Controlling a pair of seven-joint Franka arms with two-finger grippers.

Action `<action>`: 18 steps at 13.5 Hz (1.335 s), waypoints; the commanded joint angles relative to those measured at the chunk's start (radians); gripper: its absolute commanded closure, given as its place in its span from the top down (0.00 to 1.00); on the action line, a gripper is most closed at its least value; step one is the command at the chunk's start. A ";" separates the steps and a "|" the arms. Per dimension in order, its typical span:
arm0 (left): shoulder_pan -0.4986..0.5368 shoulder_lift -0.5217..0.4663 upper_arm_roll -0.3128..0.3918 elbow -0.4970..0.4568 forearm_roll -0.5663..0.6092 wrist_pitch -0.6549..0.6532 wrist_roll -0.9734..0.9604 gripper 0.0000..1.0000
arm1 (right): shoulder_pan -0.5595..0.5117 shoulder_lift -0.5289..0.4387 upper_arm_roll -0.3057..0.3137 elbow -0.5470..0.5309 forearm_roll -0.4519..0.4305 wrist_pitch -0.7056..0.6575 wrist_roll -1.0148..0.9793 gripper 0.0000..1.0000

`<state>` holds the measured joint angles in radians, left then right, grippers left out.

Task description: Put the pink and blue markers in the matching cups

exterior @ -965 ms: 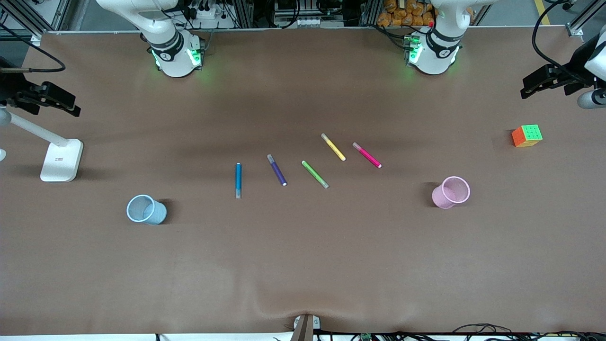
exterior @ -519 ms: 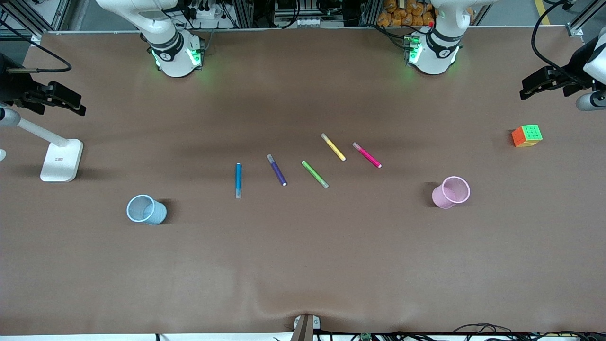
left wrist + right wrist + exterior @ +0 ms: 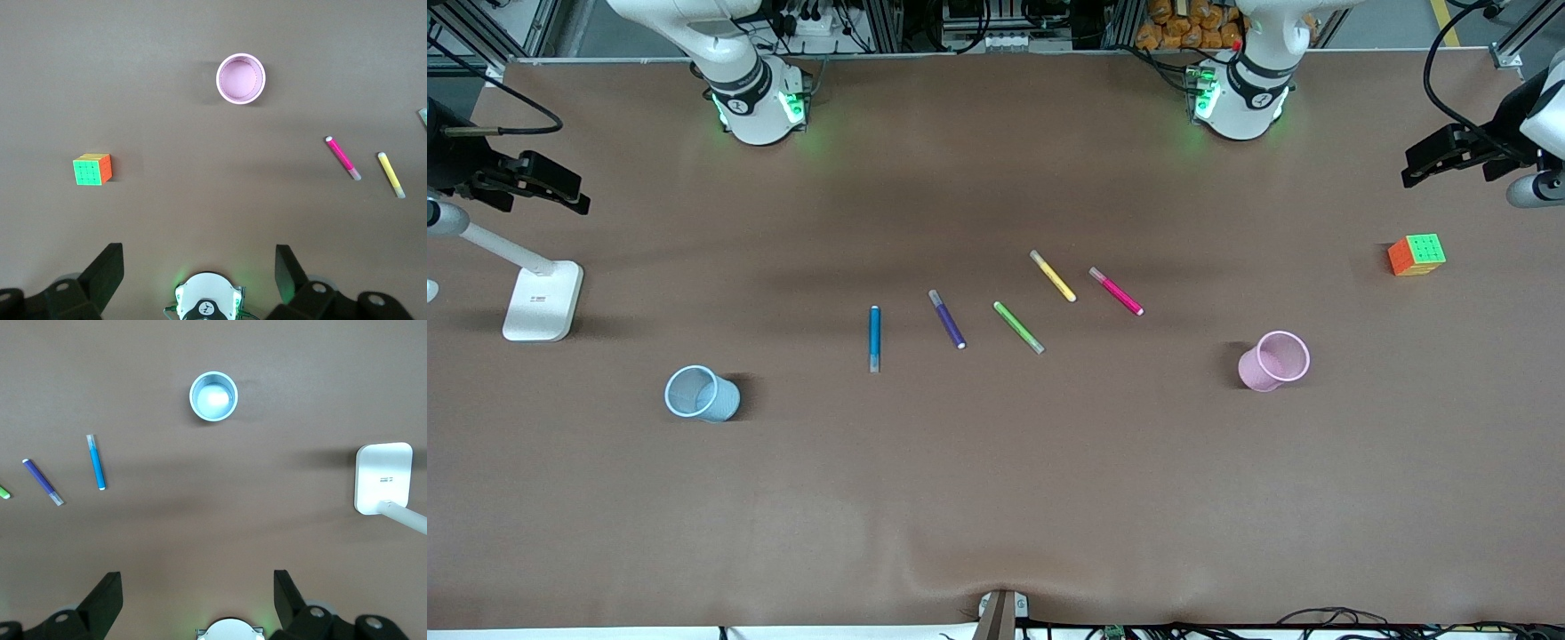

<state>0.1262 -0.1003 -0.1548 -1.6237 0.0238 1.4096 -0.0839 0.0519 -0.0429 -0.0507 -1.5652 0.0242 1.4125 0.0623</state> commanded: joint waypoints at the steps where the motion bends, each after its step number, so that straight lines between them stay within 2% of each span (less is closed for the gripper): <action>1: -0.005 0.014 -0.012 0.027 0.018 -0.023 -0.017 1.00 | 0.003 -0.017 -0.005 -0.013 0.011 -0.006 -0.009 1.00; 12: 0.003 0.028 -0.016 0.036 0.019 -0.015 -0.019 1.00 | -0.021 -0.012 -0.012 -0.023 0.010 -0.020 -0.081 1.00; 18: 0.001 0.027 -0.017 0.041 0.019 -0.005 -0.019 1.00 | 0.005 -0.009 -0.005 -0.013 0.006 -0.030 -0.082 1.00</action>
<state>0.1300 -0.0842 -0.1658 -1.6092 0.0239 1.4106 -0.0907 0.0466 -0.0429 -0.0613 -1.5748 0.0242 1.3800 -0.0106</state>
